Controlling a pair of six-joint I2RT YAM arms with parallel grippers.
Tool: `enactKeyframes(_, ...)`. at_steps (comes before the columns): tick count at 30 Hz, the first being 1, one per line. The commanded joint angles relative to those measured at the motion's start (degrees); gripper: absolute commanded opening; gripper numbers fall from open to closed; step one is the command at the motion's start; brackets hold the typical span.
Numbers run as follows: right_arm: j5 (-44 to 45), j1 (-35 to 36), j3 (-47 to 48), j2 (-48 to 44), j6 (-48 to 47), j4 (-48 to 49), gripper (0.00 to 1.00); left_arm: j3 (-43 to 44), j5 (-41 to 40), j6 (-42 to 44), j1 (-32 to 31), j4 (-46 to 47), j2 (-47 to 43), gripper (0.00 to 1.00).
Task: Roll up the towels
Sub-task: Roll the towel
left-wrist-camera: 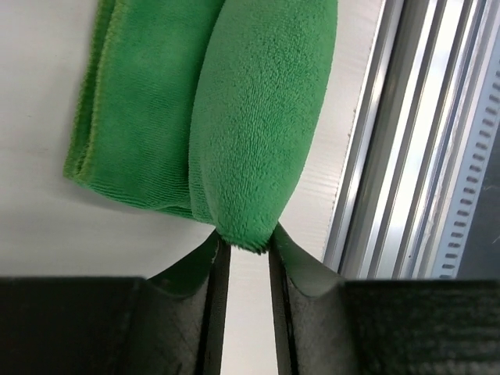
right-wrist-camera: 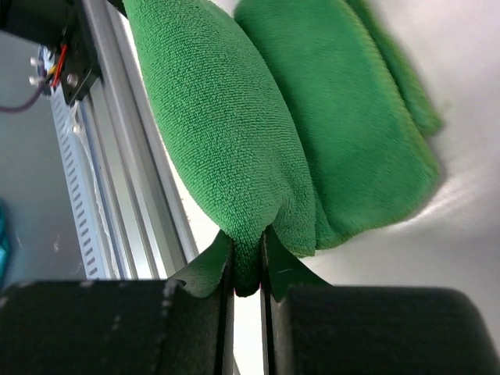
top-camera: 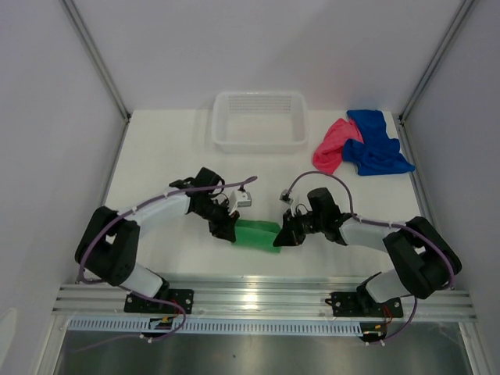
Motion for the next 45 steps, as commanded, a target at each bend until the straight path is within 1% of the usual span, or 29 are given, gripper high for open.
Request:
enactKeyframes(1, -0.6, -2.77, 2.71, 2.55, 1.28, -2.36, 0.0, 5.55, 1.4, -3.61, 2.84, 0.7, 5.24, 0.28)
enactKeyframes(5, -2.44, -4.27, 5.87, 6.76, 0.22, -3.77, 0.0, 7.75, 0.53, -6.42, 4.51, 1.31, 9.04, 0.28)
enactKeyframes(8, -2.62, -5.24, 7.99, 7.83, -0.66, -6.32, 0.0, 8.29, 0.52, -7.83, 5.66, 2.28, 10.1, 0.27)
enactKeyframes(10, -2.88, -5.67, 8.69, 8.44, -1.1, -6.76, 0.0, 8.38, 0.0, -8.27, 5.84, 2.45, 10.72, 0.23)
enactKeyframes(11, -2.97, -5.76, 8.95, 9.14, -1.36, -7.11, 0.01, 8.64, -0.35, -8.54, 5.75, 2.54, 11.68, 0.15)
enactKeyframes(12, -3.15, -5.85, 9.83, 9.5, -1.89, -7.55, 0.05, 8.81, -0.18, -9.06, 5.92, 2.54, 12.29, 0.1)
enactKeyframes(14, -2.1, -5.85, 10.27, 10.11, -2.16, -8.43, 0.1, 9.43, 0.17, -9.68, 6.1, 2.54, 13.44, 0.01)
enactKeyframes(18, -0.6, -5.85, 10.71, 10.12, -1.8, -8.69, 0.29, 10.92, 0.79, -11.26, 6.62, 2.01, 15.81, 0.01)
enactKeyframes(20, 0.88, -5.85, 10.98, 9.94, -1.89, -8.87, 0.32, 11.19, -0.44, -12.49, 6.8, 1.93, 16.08, 0.01)
enactKeyframes(23, 1.95, -5.85, 10.98, 9.85, -1.28, -8.44, 0.32, 11.45, -1.41, -13.46, 7.15, 1.57, 16.78, 0.01)
enactKeyframes(25, 2.04, -5.85, 11.24, 11.16, -0.4, -7.21, 0.21, 10.58, -2.46, -13.28, 7.33, 2.36, 16.7, 0.01)
enactKeyframes(26, 2.12, -5.94, 11.85, 11.95, 0.65, -7.03, 0.09, 10.05, -2.81, -13.37, 7.24, 2.71, 16.43, 0.01)
enactKeyframes(27, 2.3, -5.85, 12.29, 12.83, 1.0, -7.38, 0.05, 9.87, -3.17, -13.29, 7.24, 3.15, 16.26, 0.04)
enactKeyframes(28, 2.3, -5.94, 12.82, 14.67, 1.09, -7.81, 0.03, 9.96, -3.6, -13.2, 7.24, 3.16, 15.82, 0.14)
enactKeyframes(30, 1.52, -5.94, 14.05, 16.26, 1.8, -8.69, 0.0, 9.96, -4.31, -13.29, 7.24, 3.33, 14.85, 0.25)
enactKeyframes(31, 1.08, -5.94, 14.31, 16.88, 1.89, -8.7, 0.0, 9.79, -4.57, -13.28, 7.24, 3.42, 14.24, 0.35)
enactKeyframes(34, 0.46, -6.2, 14.76, 17.85, 1.36, -9.22, 0.0, 9.34, -4.66, -12.23, 7.24, 3.33, 11.17, 0.47)
enactKeyframes(38, 0.46, -6.38, 14.93, 17.5, 1.36, -9.75, 0.0, 8.03, -7.73, -9.34, 7.24, 2.89, 4.5, 0.49)
enactKeyframes(41, -0.77, -6.64, 15.72, 18.11, 1.53, -10.01, 0.0, 8.02, -8.79, -7.14, 7.24, 1.84, 1.24, 0.51)
enactKeyframes(45, -0.77, -6.91, 18.79, 19.08, 1.97, -13.62, 0.0, 11.36, -9.85, -5.47, 6.63, -1.32, -2.9, 0.56)
